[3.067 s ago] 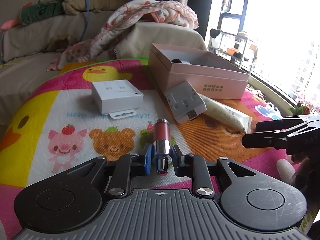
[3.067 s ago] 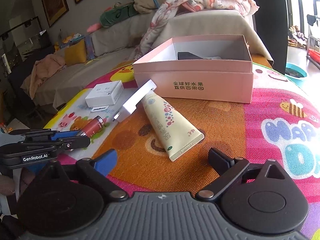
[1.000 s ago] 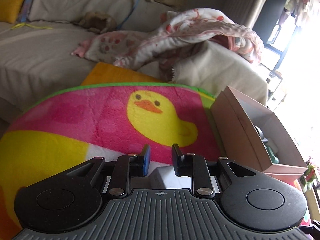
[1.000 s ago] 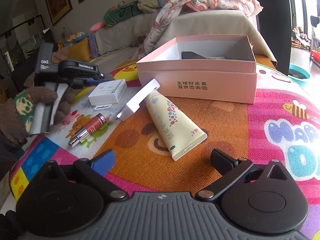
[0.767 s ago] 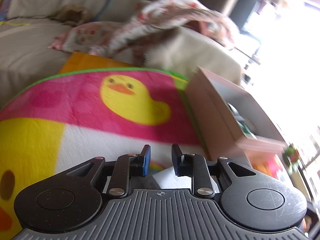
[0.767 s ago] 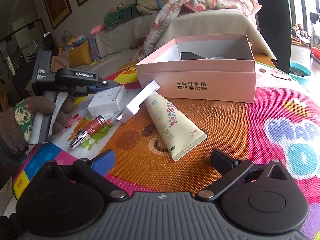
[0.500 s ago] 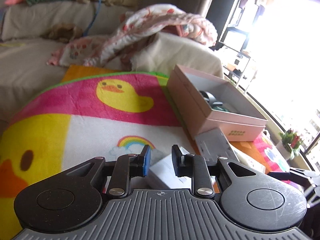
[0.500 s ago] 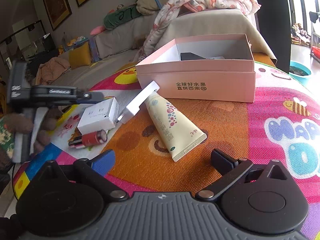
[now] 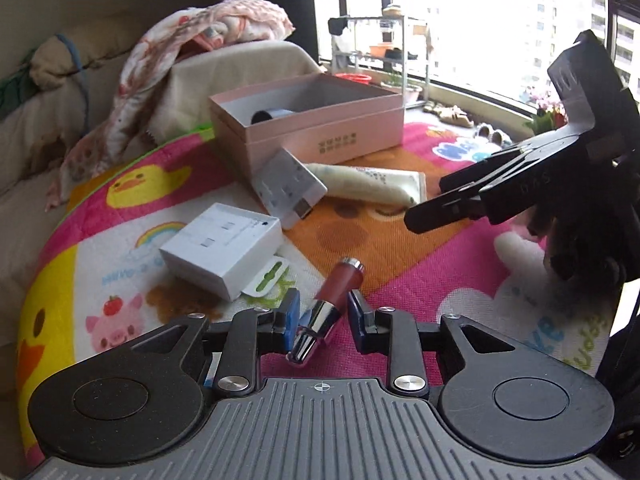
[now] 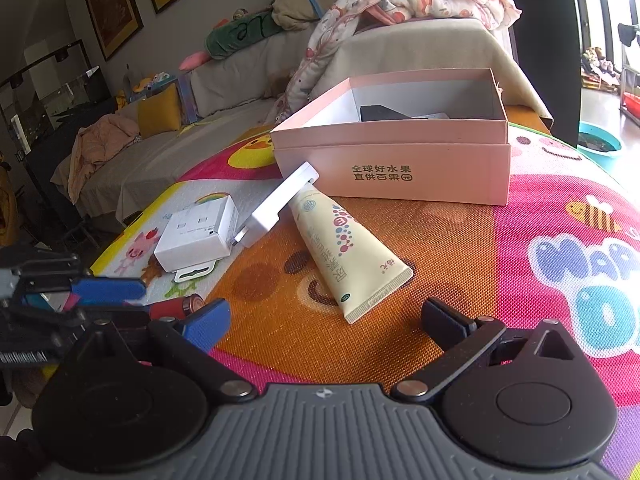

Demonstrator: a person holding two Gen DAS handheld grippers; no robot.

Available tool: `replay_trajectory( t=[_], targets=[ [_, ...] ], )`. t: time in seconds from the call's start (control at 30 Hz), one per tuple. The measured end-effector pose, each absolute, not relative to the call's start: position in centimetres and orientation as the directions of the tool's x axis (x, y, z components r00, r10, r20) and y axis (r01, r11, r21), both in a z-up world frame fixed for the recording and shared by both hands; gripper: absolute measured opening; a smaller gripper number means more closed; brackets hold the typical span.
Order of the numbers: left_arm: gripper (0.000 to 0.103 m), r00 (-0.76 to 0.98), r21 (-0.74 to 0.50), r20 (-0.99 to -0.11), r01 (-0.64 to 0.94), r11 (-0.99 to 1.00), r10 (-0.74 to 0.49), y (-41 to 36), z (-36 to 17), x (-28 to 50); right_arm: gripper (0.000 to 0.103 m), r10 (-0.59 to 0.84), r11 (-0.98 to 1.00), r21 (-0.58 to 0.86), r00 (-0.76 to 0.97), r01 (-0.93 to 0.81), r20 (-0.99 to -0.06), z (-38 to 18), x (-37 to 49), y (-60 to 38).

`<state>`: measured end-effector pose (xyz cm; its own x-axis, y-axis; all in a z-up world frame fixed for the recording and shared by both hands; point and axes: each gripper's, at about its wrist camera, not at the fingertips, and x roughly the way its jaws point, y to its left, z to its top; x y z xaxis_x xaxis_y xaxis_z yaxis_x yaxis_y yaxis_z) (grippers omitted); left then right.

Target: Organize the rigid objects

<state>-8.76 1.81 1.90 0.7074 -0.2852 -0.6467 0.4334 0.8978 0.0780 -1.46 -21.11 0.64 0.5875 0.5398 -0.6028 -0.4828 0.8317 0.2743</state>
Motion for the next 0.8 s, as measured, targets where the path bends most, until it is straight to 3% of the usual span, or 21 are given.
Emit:
replay_trajectory(
  t=[0.07, 0.17, 0.23, 0.43, 0.5, 0.67, 0.8],
  targets=[
    [0.038, 0.711, 0.080, -0.652, 0.410, 0.909, -0.263, 1.7, 1.5, -8.2, 0.101, 0.537, 0.834, 0.273, 0.590, -0.480, -0.603, 0.7, -1.5, -21.1],
    [0.029, 0.725, 0.030, -0.634, 0.370, 0.929, -0.269, 2.4, 1.4, -7.7, 0.092, 0.504, 0.852, 0.240, 0.606, -0.465, -0.616, 1.0, -1.6, -20.7],
    [0.026, 0.732, 0.010, -0.625, 0.355, 0.935, -0.271, 2.8, 1.4, -7.7, 0.080, 0.487, 0.857, 0.197, 0.621, -0.477, -0.614, 1.4, -1.7, -20.1],
    [0.024, 0.753, -0.041, -0.604, 0.298, 0.954, -0.262, 3.8, 1.4, -7.8, 0.063, 0.380, 0.848, -0.086, 0.712, -0.524, -0.591, 2.8, -0.3, -16.2],
    [0.024, 0.754, -0.039, -0.602, 0.302, 0.953, -0.263, 3.4, 1.4, -7.7, 0.060, 0.385, 0.835, -0.081, 0.683, -0.544, -0.621, 2.6, 1.6, -15.2],
    [0.025, 0.726, -0.060, -0.627, 0.318, 0.946, -0.284, 3.0, 1.0, -7.8, 0.039, 0.385, 0.834, -0.029, 0.618, -0.551, -0.685, 1.7, 4.3, -14.1],
    [0.025, 0.724, -0.062, -0.630, 0.312, 0.948, -0.280, 2.8, 0.8, -8.1, 0.032, 0.375, 0.842, -0.017, 0.609, -0.539, -0.699, 2.2, 2.1, -15.4]
  ],
)
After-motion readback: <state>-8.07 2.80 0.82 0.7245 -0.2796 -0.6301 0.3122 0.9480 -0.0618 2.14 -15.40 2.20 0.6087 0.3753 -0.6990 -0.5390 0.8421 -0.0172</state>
